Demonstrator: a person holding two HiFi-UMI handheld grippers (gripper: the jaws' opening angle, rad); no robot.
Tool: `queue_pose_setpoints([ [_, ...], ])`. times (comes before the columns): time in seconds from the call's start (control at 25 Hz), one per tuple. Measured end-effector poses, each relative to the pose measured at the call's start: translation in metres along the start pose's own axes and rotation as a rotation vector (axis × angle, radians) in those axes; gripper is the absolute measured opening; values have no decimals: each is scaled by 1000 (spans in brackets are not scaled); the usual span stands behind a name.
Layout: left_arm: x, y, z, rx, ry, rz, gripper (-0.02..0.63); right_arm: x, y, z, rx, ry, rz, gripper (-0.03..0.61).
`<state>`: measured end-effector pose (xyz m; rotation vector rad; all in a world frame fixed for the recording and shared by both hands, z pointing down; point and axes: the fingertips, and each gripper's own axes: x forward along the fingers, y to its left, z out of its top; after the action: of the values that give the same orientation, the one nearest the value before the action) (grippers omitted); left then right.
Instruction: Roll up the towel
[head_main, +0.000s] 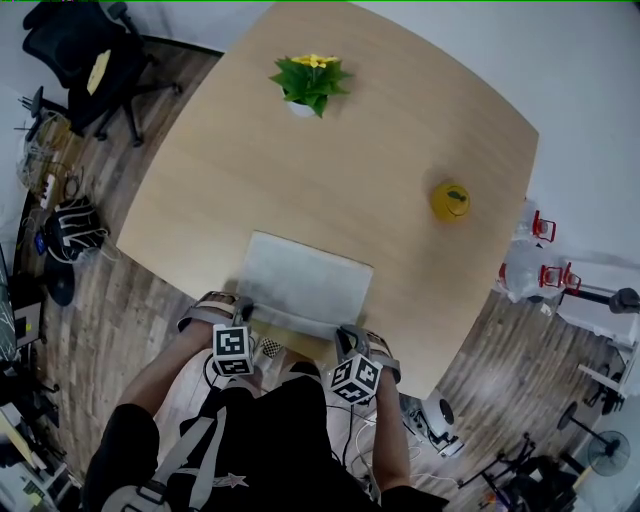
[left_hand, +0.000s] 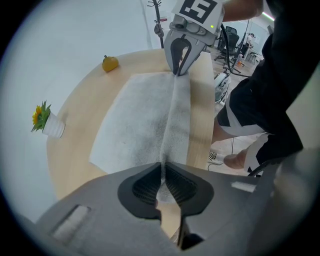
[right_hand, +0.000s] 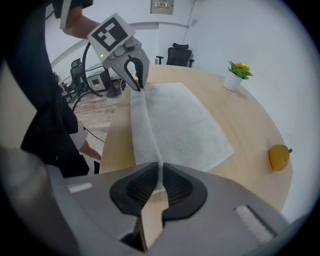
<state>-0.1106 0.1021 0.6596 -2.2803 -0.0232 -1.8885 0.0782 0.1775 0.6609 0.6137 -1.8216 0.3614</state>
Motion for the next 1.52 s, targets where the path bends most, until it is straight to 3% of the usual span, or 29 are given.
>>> queue_pose_setpoints([
  [0.32, 1, 1, 1, -2, 5, 19, 43, 0, -1, -1, -14, -24, -23, 44],
  [0.6, -9, 18, 3, -59, -29, 128, 152, -11, -10, 4, -27, -66, -118, 120],
  [1.0, -41, 15, 1, -57, -50, 230, 156, -39, 1, 8, -51, -78, -190, 133],
  [1.52, -36, -21, -4, -15, -42, 187, 156, -33, 33, 5, -55, -64, -163, 133],
])
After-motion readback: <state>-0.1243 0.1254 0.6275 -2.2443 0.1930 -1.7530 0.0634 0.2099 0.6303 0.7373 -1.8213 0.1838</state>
